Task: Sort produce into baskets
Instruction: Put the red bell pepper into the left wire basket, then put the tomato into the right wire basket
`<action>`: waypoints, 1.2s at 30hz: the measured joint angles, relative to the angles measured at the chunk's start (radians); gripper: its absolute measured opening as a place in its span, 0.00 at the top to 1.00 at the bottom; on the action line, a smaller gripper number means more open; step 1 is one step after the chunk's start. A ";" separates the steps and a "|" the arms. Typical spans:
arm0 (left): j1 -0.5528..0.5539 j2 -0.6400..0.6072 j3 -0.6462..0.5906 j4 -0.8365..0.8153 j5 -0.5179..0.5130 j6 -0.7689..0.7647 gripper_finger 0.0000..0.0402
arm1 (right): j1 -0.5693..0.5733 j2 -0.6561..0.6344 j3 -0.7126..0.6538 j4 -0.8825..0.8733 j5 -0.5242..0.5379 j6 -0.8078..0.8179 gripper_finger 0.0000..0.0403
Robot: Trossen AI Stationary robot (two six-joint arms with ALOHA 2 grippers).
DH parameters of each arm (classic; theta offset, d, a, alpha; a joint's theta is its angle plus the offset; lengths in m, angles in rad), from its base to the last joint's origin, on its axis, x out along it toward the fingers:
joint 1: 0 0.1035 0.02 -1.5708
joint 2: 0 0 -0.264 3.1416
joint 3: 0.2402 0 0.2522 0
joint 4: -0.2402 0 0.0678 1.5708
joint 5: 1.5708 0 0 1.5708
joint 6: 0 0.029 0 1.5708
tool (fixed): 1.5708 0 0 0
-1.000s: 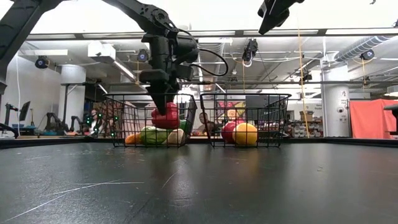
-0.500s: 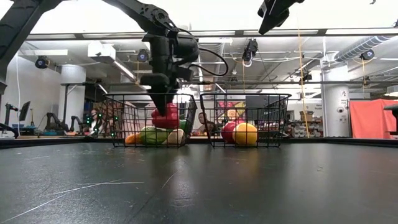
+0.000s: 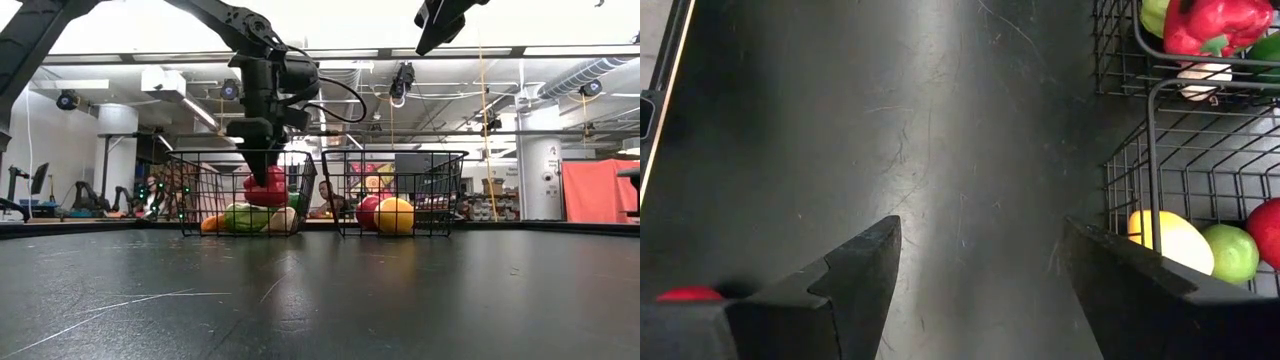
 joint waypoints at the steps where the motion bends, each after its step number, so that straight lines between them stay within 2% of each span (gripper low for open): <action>1: 0.000 0.000 0.000 0.000 0.001 0.000 0.28 | 0.000 0.000 0.000 0.000 0.000 0.000 0.34; 7: 0.000 0.000 0.000 0.000 0.002 0.000 0.25 | 0.000 0.000 0.000 0.000 0.000 0.000 0.34; 16: 0.000 0.000 0.003 -0.003 0.001 -0.007 0.10 | 0.000 0.000 0.000 0.000 0.000 0.000 0.34; 21: 0.001 0.000 0.061 -0.072 -0.021 -0.045 0.07 | 0.000 0.000 0.000 0.000 0.000 0.000 0.34; 26: 0.000 -0.001 0.168 -0.174 -0.022 -0.071 0.07 | 0.000 0.000 0.000 0.000 0.000 0.013 0.34; 31: -0.004 -0.044 0.269 -0.248 0.083 -0.157 0.07 | 0.001 -0.001 0.000 -0.013 0.000 0.056 0.34; 33: -0.012 -0.080 0.278 -0.250 0.123 -0.188 0.07 | 0.007 -0.002 0.000 -0.016 0.000 0.074 0.34; 36: -0.044 -0.148 0.256 -0.228 0.127 -0.227 0.07 | 0.029 -0.002 0.000 -0.025 0.001 0.103 0.34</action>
